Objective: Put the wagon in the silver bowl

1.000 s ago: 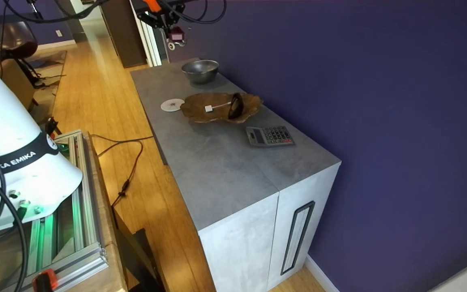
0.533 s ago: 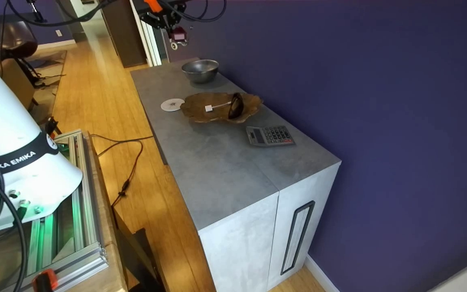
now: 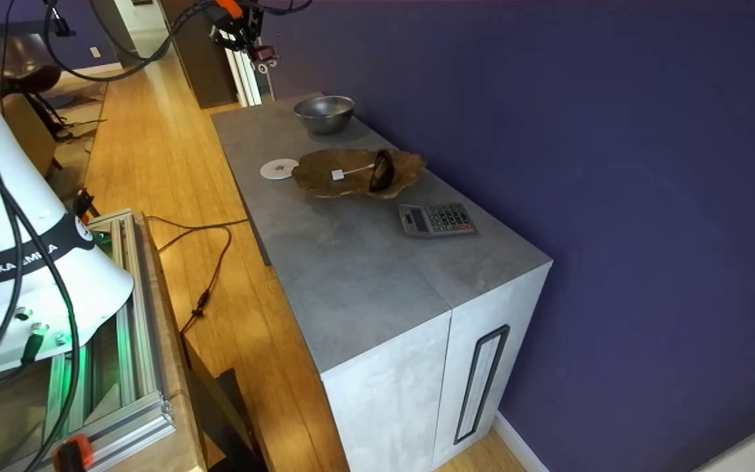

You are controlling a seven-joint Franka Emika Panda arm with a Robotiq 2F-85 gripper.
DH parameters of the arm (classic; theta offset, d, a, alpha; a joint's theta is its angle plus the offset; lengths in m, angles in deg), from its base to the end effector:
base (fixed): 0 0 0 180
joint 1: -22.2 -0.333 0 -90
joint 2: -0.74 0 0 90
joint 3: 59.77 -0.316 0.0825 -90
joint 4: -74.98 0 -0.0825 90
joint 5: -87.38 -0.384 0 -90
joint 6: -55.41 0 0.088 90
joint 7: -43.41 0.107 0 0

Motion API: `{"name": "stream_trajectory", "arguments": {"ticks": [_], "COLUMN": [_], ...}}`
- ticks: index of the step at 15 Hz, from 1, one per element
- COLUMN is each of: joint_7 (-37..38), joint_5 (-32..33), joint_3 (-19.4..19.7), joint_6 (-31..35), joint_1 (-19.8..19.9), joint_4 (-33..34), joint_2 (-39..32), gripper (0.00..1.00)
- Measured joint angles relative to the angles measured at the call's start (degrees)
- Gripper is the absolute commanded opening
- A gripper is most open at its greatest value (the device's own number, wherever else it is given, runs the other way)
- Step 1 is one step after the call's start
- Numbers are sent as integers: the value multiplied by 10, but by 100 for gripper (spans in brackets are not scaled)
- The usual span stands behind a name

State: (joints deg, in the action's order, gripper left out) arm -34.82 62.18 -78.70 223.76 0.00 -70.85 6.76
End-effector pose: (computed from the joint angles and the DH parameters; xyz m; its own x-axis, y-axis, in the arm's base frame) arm 0.3823 0.2974 0.3581 -0.1673 0.9311 0.3240 0.9288 0.0386 0.3687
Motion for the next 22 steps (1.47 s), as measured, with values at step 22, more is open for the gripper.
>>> {"name": "stream_trajectory", "arguments": {"ticks": [22], "joint_7": [274], "joint_5": [370], "joint_3": [13], "joint_6": [-161], "joint_1": [-47], "joint_4": [568], "joint_2": [-500], "gripper": [1]}}
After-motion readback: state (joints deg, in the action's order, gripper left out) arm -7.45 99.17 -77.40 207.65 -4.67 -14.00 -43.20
